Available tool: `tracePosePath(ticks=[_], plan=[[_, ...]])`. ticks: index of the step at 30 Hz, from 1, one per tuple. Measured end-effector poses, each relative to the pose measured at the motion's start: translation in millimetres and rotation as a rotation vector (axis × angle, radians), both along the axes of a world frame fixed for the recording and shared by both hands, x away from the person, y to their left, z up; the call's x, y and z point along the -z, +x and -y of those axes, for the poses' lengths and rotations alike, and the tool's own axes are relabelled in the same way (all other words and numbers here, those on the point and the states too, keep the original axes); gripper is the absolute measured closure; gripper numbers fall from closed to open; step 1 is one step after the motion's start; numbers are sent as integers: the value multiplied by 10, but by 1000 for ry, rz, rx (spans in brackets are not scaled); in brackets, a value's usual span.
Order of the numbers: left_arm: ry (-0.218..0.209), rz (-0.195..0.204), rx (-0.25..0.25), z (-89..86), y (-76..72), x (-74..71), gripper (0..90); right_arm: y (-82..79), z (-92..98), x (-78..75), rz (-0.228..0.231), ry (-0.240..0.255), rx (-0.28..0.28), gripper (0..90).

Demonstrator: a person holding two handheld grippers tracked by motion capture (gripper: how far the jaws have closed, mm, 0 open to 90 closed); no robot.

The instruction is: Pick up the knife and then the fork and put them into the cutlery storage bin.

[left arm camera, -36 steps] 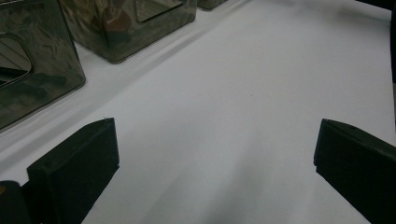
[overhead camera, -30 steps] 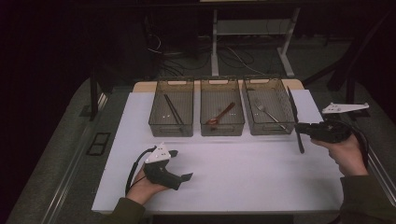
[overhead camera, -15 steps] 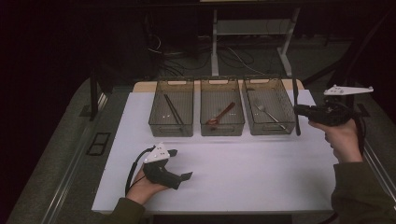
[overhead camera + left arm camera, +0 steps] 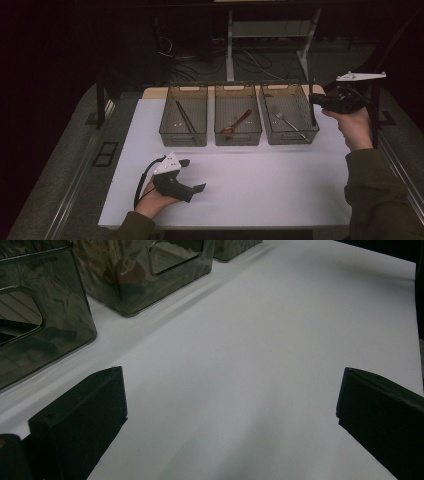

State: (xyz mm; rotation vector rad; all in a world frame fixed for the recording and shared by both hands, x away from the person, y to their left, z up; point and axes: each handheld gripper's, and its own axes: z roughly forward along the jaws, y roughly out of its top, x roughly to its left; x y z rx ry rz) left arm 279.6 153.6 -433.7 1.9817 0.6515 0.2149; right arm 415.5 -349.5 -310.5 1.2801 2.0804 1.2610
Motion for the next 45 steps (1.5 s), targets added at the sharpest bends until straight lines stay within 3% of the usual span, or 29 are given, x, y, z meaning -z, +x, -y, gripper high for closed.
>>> tracePosePath(ticks=[7,13,20,25,37,45], plan=[[-2,-5,10,-15,3,12,0,180,-52,151,-34,-13,12,789],[-8,-5,7,-29,6,12,0,285,-89,315,-67,-78,15,789],[-12,-1,6,-34,0,5,0,328,-69,497,-127,-97,22,789],[-13,0,6,-32,-2,4,0,314,-39,606,-145,-87,30,789],[-11,-2,4,-30,-2,4,0,316,-26,748,-219,-113,27,788],[-4,-5,6,-28,-3,3,0,349,-84,747,-231,-157,13,787]])
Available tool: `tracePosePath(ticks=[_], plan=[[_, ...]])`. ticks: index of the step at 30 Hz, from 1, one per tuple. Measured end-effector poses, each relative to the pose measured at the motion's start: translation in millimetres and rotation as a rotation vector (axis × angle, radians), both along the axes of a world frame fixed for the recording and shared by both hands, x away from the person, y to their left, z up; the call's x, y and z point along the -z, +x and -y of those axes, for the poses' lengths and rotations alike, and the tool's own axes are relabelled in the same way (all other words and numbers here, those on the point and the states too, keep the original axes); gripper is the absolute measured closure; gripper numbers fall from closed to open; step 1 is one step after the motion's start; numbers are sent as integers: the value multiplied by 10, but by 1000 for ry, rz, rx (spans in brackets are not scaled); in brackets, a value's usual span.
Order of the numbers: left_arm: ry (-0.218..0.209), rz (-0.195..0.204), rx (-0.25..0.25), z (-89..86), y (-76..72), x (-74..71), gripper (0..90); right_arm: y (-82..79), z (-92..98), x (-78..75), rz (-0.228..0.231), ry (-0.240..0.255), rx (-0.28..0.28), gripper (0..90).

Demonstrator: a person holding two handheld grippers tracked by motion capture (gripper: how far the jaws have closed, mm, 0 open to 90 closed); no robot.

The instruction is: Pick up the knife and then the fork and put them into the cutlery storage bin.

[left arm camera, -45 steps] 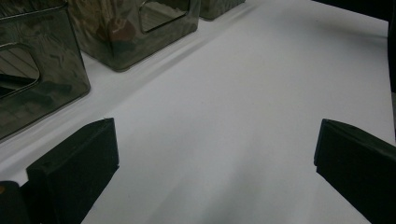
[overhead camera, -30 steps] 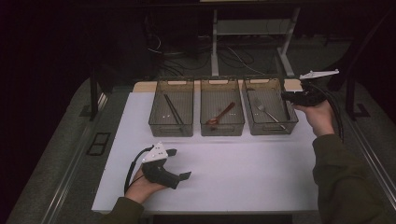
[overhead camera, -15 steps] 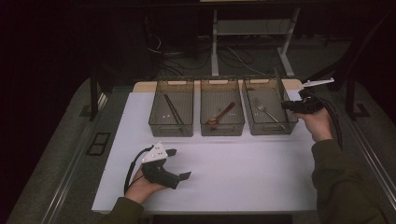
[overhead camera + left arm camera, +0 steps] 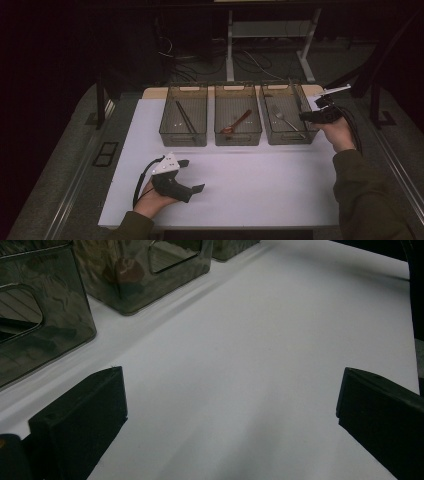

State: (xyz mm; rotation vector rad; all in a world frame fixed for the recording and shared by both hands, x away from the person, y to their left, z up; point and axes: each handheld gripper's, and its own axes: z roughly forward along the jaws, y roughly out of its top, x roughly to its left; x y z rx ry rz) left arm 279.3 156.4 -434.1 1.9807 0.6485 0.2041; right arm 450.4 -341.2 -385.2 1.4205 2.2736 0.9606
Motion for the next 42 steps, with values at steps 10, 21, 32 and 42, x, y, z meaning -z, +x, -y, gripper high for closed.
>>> tracePosePath(ticks=[10,21,32,42], plan=[[-6,3,-1,-4,1,-1,0,86,-157,36,-19,-78,-45,774],[2,2,-1,0,-1,-4,0,15,-104,-85,27,39,-25,498],[6,-2,-7,0,3,-1,0,-116,-118,-179,73,66,-34,329],[7,-8,-17,10,8,0,0,-307,-140,-156,109,123,-62,275]])
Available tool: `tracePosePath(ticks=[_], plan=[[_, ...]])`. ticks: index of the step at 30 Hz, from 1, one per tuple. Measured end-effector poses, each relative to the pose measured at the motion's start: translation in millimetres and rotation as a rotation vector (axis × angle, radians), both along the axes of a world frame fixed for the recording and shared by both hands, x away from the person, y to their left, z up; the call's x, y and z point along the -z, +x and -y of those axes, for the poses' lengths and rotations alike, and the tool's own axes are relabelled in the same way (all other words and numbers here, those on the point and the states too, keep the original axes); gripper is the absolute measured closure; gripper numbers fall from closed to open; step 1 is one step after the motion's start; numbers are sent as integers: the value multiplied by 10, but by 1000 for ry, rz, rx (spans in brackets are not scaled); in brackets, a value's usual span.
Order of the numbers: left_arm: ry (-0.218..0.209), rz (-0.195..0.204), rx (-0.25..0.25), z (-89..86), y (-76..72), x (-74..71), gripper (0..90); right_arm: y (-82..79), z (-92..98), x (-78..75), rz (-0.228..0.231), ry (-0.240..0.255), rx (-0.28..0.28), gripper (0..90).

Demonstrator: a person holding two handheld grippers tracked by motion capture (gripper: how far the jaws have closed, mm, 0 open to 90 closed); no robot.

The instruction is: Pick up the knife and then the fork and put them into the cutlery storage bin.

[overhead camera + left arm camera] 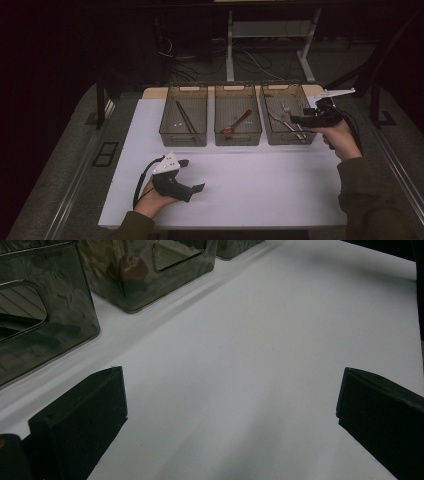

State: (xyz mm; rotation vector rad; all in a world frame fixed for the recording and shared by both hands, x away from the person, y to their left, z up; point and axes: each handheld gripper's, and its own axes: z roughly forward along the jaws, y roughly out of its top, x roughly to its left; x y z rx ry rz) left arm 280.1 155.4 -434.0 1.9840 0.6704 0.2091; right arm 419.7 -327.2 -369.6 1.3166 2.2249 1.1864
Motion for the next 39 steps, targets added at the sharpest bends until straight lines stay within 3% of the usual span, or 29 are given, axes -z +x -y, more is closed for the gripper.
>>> tracePosePath(ticks=[6,14,24,30,39], plan=[[0,-2,-9,3,11,9,0,-167,-4,14,32,49,-12,272],[3,-3,-8,-7,3,8,0,-386,-70,43,67,72,-34,252],[1,-1,-5,-18,-12,8,0,-639,-205,89,106,29,-97,196],[6,3,-9,-35,-17,-5,0,-824,-191,101,130,78,-111,195],[6,3,-6,-29,-18,-3,0,-1051,-182,153,148,82,-129,190]])
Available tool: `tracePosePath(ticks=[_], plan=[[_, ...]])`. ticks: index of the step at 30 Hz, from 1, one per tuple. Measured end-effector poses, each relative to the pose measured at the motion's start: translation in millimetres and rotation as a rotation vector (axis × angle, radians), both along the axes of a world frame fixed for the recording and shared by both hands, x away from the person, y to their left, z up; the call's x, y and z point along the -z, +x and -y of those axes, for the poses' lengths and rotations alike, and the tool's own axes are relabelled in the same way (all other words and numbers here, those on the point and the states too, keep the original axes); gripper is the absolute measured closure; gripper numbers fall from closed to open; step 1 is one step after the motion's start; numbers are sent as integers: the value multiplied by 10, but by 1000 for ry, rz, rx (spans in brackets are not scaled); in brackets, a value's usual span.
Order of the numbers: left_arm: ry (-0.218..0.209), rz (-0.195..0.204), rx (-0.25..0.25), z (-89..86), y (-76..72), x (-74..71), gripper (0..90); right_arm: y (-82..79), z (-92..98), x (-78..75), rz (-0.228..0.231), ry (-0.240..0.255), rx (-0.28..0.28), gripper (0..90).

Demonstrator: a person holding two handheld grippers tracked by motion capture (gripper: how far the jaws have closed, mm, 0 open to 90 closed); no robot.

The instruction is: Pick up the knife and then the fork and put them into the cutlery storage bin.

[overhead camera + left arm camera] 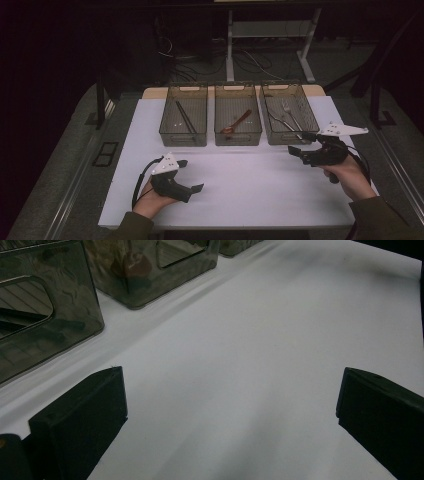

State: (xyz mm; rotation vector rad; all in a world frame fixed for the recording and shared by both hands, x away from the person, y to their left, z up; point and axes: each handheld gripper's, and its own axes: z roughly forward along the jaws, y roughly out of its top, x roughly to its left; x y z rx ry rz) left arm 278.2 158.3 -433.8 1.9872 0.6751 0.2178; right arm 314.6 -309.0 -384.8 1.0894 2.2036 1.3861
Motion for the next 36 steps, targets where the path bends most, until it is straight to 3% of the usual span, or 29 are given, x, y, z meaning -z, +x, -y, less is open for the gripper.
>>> tracePosePath(ticks=[9,18,21,36], plan=[[-5,-1,1,1,-2,-1,0,-170,-46,176,9,-5,-19,183],[-15,-4,-4,7,-5,-4,0,-331,-76,420,-19,-19,-27,167],[1,1,5,-4,-1,-10,0,-388,-83,484,-30,-17,-35,165],[3,3,4,4,-15,-7,0,-560,-25,581,-43,-8,-15,131]])
